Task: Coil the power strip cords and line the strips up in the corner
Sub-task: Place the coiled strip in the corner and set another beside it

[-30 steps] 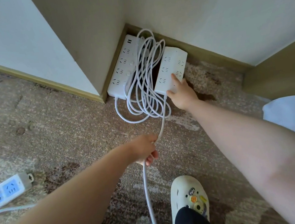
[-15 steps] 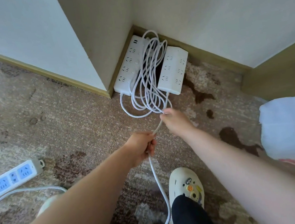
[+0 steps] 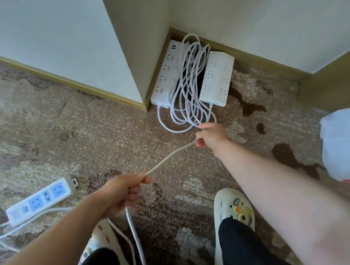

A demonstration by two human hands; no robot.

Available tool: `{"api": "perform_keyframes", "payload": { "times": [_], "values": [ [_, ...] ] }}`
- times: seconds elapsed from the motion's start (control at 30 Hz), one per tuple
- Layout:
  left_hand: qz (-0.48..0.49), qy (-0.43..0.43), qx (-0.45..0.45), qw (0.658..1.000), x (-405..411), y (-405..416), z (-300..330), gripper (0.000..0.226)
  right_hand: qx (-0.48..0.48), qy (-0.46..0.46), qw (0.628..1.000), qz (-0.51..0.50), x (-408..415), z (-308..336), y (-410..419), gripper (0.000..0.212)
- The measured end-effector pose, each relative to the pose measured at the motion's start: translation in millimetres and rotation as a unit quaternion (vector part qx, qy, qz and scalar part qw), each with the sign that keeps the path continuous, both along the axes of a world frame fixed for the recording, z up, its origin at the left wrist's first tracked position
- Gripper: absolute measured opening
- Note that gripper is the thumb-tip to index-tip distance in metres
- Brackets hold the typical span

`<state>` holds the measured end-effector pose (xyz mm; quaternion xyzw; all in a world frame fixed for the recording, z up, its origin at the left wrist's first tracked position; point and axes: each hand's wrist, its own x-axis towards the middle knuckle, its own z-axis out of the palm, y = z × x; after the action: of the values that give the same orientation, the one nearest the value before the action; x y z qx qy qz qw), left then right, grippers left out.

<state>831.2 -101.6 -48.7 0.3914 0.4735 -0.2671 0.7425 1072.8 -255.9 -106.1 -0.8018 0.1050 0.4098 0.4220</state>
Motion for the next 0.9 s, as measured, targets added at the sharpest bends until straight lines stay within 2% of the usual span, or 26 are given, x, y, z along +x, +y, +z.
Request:
{"api": "perform_keyframes", "payload": {
  "times": [0.07,0.13,0.17,0.27,0.3,0.33,0.4,0.47,0.57,0.63,0.7,0.73,0.8,0.9],
  "values": [
    [0.013,0.009,0.063,0.998,-15,18,3,0.03,0.001,-0.016,0.999,0.035,-3,1,0,0.035],
    [-0.008,-0.001,0.161,0.987,-6,25,11,0.028,-0.068,-0.085,0.977,0.182,-6,10,1,0.032],
    [-0.025,-0.011,0.21,0.977,4,26,17,0.028,-0.121,-0.134,0.943,0.279,-8,19,1,0.032],
    [-0.055,-0.061,0.293,0.953,38,24,39,0.029,-0.23,-0.235,0.799,0.503,-20,42,-9,0.044],
    [-0.067,-0.078,0.307,0.946,48,21,46,0.029,-0.22,-0.246,0.782,0.528,-24,50,-10,0.048],
    [-0.073,-0.095,0.316,0.941,57,17,52,0.029,-0.179,-0.238,0.796,0.526,-26,59,-8,0.047],
    [-0.048,-0.128,0.304,0.943,72,9,61,0.03,-0.02,-0.189,0.87,0.455,-27,75,0,0.028],
    [-0.006,-0.153,0.264,0.952,78,5,64,0.031,0.071,-0.16,0.899,0.403,-24,80,12,0.02],
    [0.046,-0.169,0.176,0.969,64,13,59,0.031,0.077,-0.172,0.916,0.355,-8,77,27,0.023],
    [0.027,-0.161,0.163,0.973,42,22,53,0.032,0.063,-0.196,0.942,0.264,10,74,34,0.03],
    [-0.009,-0.131,0.204,0.97,16,33,50,0.03,0.038,-0.197,0.967,0.159,32,76,38,0.038],
    [-0.018,-0.109,0.233,0.966,5,39,51,0.03,0.027,-0.192,0.971,0.137,41,77,38,0.037],
    [-0.047,-0.074,0.302,0.949,-2,44,56,0.031,0.035,-0.166,0.975,0.141,48,78,36,0.035],
    [-0.115,-0.106,0.371,0.916,28,25,71,0.028,0.101,-0.076,0.986,0.109,33,77,34,0.041]
  ]
}}
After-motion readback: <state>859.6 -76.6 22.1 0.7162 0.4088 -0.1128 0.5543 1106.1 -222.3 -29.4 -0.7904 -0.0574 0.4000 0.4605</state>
